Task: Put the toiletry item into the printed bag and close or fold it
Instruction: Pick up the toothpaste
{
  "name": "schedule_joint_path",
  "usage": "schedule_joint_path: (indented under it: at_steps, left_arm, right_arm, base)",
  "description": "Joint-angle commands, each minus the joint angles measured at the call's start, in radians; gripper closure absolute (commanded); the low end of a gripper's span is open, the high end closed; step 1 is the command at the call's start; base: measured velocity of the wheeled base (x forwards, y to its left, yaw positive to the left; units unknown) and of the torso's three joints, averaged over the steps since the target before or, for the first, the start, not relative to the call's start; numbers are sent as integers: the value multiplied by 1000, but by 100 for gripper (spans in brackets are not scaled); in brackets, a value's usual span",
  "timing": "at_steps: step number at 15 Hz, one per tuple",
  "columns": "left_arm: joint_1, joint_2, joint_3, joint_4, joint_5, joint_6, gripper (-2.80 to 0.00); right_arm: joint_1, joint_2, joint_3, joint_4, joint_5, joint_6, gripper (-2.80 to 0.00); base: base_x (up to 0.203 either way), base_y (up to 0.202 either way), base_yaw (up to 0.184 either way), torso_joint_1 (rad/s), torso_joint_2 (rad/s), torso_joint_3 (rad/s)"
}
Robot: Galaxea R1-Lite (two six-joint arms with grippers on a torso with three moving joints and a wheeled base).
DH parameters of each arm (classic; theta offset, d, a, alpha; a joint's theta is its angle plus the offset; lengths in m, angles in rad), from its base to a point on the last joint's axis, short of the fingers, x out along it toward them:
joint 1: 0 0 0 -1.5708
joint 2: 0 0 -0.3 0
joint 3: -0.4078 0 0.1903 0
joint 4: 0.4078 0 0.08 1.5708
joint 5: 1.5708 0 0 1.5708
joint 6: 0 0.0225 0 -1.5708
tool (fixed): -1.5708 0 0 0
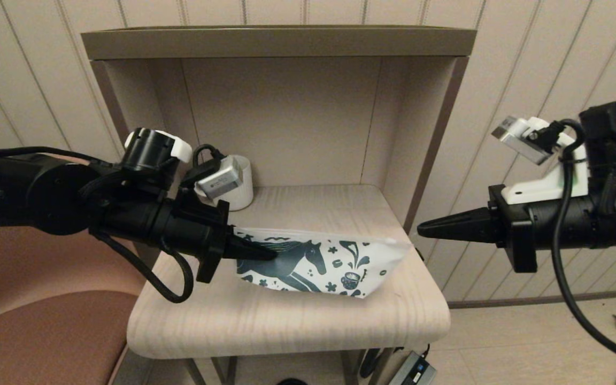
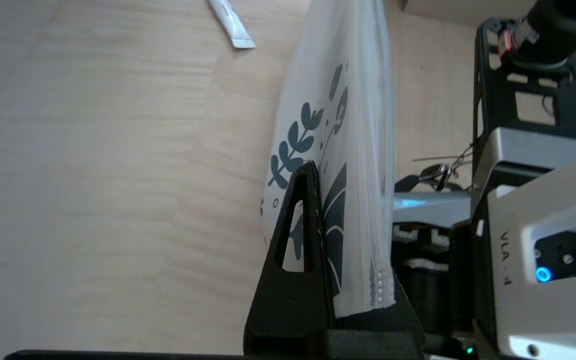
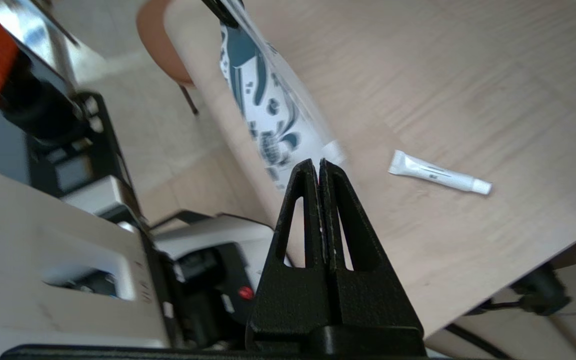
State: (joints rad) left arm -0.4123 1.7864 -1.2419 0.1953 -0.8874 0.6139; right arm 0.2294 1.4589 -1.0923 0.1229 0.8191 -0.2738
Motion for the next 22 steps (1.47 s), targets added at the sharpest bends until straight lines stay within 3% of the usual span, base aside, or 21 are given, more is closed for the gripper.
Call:
schedule_joint_path:
  at_steps: [1,2,3,4,8,9,13,15,19,22]
  left_arm:
    - [10,-24,3,0,-5,-24,0]
    - [17,-31,6,-1,-5,-38,0]
    - [31,-48,10,-3,-6,-62,0]
    - [44,-63,22,-5,-7,-71,0]
    - [64,-93,54,-16,-2,-69,0]
    - [74,-91,58,-38,7,-69,0]
    - [137,-124,133,-149,37,-73,0]
    - [152,-136,170,-237,52,-90,0]
    - [153,-150,247,-368,85,-102,0]
    - [153,-160,263,-375,75,-102,0]
  right_arm:
    - [0,-28,2,-1,3,35,0]
    - [-1,-37,2,-2,3,45,0]
    - [1,-51,9,-2,-3,44,-205]
    - [1,-66,14,1,-3,46,-280]
    - [5,-56,23,6,-15,101,-280]
    - [7,-26,22,6,-51,120,-280]
    - [86,110,-1,5,-384,222,-280]
    - [141,172,-59,4,-504,296,-280]
    - [215,270,-128,5,-575,344,-280]
    - [250,310,-165,0,-593,354,-280]
  base:
    - [0,0,0,0,0,0]
    - [0,0,0,0,0,0]
    - [0,0,0,0,0,0]
    - [0,0,0,0,0,0]
    - [0,0,0,0,0,0]
    - [0,0,0,0,0,0]
    - [0,0,0,0,0,0]
    - [0,0,0,0,0,0]
    - [0,0,0,0,0,0]
    - [0,0,0,0,0,0]
